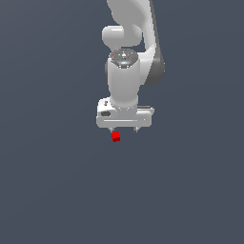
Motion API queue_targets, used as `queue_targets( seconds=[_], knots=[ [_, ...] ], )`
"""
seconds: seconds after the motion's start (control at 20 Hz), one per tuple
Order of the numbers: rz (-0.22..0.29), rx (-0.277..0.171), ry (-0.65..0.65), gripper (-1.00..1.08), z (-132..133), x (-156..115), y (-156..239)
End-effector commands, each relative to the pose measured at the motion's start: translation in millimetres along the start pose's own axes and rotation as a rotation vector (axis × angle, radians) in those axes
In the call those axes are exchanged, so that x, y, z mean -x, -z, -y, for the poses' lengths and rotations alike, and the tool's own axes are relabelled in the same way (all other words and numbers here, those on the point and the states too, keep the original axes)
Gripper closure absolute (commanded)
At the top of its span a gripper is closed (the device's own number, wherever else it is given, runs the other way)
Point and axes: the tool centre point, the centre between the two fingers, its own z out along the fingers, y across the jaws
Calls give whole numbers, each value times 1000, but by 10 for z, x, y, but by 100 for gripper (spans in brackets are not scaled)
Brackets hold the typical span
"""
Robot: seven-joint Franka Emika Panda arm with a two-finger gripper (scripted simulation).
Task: Pick up the red cube and move it to a goal position.
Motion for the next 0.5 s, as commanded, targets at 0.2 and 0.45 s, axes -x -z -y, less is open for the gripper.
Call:
queue_targets(
  seconds=[0.2,0.45],
  knots=[
    [1,0,8,-92,-8,23,-43],
    [6,1,39,-92,-43,118,-221]
  ],
)
